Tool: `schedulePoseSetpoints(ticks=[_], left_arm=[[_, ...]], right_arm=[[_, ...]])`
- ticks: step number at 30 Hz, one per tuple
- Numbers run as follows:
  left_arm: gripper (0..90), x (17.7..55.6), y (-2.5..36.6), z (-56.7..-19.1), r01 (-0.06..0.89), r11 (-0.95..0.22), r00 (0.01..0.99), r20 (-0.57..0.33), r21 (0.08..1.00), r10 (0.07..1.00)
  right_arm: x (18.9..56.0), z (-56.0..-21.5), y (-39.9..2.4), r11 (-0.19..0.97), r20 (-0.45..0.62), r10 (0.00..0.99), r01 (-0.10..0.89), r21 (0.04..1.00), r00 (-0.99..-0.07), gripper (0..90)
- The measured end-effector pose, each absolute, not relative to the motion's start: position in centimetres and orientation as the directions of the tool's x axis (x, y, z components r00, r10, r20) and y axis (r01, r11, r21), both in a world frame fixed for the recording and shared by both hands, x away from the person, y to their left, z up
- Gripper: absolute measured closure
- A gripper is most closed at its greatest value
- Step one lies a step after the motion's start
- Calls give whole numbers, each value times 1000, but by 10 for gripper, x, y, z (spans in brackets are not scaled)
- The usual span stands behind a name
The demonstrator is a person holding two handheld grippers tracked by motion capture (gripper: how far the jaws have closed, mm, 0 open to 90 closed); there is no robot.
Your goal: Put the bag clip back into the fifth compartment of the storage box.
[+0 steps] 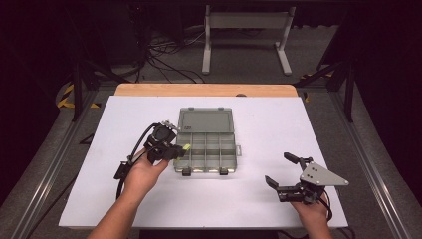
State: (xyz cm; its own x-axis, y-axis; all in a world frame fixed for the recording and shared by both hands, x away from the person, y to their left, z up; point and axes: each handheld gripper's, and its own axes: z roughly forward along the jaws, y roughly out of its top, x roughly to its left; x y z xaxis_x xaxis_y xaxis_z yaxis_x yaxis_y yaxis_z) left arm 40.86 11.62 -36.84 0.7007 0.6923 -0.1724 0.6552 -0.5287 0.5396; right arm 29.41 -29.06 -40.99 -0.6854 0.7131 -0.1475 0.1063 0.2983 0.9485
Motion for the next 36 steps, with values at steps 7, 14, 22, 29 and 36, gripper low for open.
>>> schedulePoseSetpoints(ticks=[7, 14, 22, 29, 36], left_arm=[[779, 419, 114, -376, 671, -513, 683, -176, 536, 709], [779, 419, 114, -382, 679, -503, 675, -186, 535, 714], [779, 417, 114, -389, 689, -497, 666, -191, 528, 721], [778, 414, 113, -392, 699, -491, 658, -199, 519, 726], [776, 413, 113, -397, 704, -486, 653, -205, 518, 729]], right_arm=[[294, -410, -290, 294, -143, 712, 107, 950, -688, 66], [294, -410, -291, 294, -142, 712, 108, 950, -688, 66], [294, -410, -291, 302, -153, 709, 100, 948, -689, 66], [295, -410, -291, 302, -152, 709, 101, 948, -689, 67], [294, -410, -291, 300, -148, 709, 105, 948, -689, 66]])
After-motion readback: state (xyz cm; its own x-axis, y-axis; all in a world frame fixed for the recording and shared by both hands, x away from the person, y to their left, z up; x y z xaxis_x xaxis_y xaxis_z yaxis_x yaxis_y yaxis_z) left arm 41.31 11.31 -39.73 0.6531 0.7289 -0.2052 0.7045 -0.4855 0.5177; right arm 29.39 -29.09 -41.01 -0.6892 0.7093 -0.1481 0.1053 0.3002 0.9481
